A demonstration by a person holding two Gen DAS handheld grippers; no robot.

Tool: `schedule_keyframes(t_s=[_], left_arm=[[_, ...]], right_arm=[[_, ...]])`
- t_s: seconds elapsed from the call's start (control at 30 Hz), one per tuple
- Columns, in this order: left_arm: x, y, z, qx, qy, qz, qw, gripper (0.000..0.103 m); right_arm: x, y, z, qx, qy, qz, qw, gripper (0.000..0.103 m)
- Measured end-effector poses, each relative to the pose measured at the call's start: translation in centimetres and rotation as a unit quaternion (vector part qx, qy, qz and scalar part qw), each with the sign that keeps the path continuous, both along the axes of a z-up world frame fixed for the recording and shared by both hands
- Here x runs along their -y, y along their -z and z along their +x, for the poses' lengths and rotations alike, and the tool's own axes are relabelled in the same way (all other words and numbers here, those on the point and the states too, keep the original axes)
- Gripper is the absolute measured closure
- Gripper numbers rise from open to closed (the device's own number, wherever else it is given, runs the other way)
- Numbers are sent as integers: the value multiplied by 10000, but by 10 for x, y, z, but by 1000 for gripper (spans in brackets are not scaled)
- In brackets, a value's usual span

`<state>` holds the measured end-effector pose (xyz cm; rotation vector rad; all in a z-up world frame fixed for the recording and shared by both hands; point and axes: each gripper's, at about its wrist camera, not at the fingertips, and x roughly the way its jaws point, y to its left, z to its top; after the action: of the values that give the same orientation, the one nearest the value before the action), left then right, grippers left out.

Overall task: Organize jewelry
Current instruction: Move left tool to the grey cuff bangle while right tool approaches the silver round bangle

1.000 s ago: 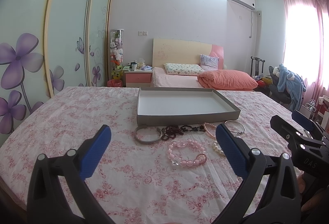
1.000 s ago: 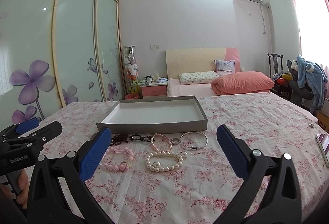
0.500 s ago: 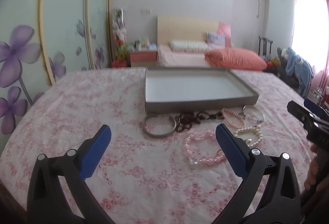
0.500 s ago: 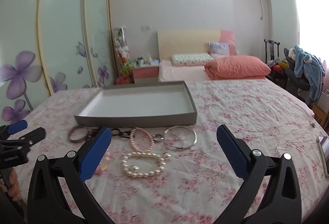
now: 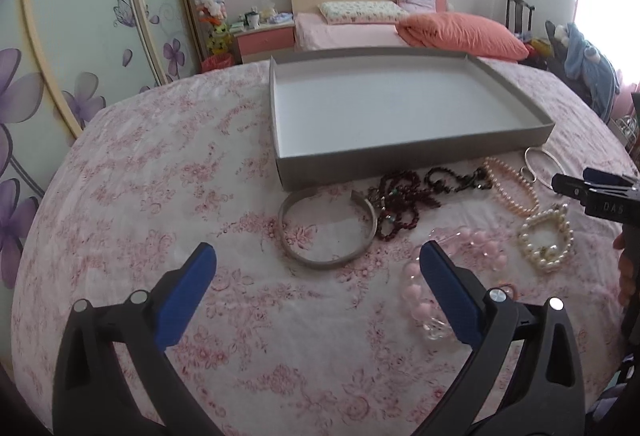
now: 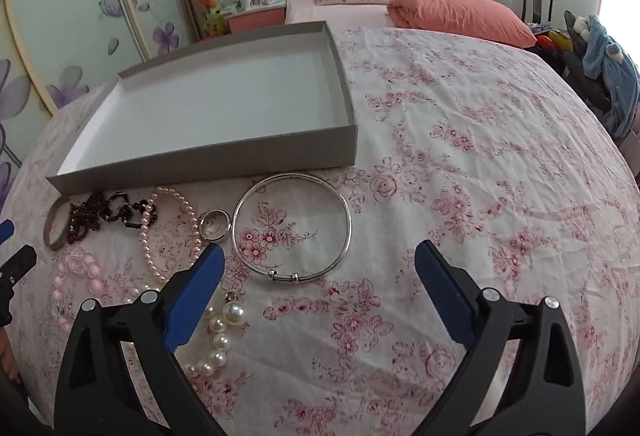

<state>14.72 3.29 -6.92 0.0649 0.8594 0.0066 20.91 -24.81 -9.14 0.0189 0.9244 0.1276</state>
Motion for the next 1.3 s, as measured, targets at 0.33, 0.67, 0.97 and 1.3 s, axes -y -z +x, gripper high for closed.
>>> schedule_keyframes(t_s=[0.33,0.67,0.97,1.3], left_arm=[[-10,14,21,-304,-59,-126,9994,4],[-15,21,33,-496,-158,-208,9984,4],[-15,25,35,-519,-107,-146,9985,4],[-18,30,43,-617,-198,-191,9977,4]], right_arm=[[-16,5,14,-103,-111,-252,9996,7],[-10,3,22,85,-128,-188,9997,31],[-10,4,21,0,-122,-181,9998,13],[1,4,27,85,41,-123,9999,32]])
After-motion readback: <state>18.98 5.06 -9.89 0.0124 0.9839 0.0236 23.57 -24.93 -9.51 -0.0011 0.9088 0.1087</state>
